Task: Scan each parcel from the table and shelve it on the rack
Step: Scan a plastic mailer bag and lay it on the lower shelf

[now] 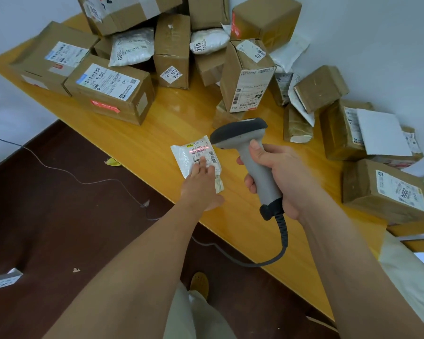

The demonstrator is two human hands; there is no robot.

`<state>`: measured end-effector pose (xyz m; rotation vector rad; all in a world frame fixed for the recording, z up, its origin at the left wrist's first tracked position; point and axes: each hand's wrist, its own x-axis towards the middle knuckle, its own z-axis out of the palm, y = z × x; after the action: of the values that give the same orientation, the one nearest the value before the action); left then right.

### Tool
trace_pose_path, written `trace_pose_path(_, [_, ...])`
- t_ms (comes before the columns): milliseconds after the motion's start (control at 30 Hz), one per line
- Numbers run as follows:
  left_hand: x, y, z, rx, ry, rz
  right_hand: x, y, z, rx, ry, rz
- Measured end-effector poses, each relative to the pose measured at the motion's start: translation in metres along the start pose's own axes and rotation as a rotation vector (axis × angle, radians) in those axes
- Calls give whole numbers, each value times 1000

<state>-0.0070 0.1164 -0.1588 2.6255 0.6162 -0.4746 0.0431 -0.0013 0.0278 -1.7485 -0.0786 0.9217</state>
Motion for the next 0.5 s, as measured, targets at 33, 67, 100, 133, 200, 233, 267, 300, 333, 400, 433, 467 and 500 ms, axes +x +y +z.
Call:
trace_pose_path(33, [0,0,0,8,0,0,-2,-2,-1,7,5,4])
trace_pose_path(67, [0,0,0,14,-1,-2,-4,-4,-1,12,9,6])
trace_pose_path(100, [0,0,1,18,-1,-4,-6,-6,-2,17,12,9])
trace_pose_path(133, [0,1,1,23,-1,-6,-8,-7,-2,21,14,12])
trace_pose_path(200, [0,1,0,29,-3,-7,-12,-10,-4,31,19,23])
trace_pose_path(233, [0,1,0,33,-5,-7,-13,-11,-4,34,20,25])
trace_pose_path(267, [0,1,0,37,-7,-7,-15,-12,-5,33,19,25])
trace_pose_path(300, [0,1,0,41,-7,-5,-16,-13,-6,30,16,23])
trace_pose_path(333, [0,1,0,43,-6,-4,-17,-14,-7,27,13,22])
trace_pose_path(400, [0,0,0,48,0,0,-19,-16,-7,35,9,20])
trace_pose_path(433, [0,-1,1,51,4,1,-19,-17,-7,44,6,18])
trace_pose_path(467, [1,-1,1,54,8,2,-20,-18,-7,49,3,15])
trace_pose_path(500, [1,-2,2,59,12,3,-20,-18,-6,50,0,12])
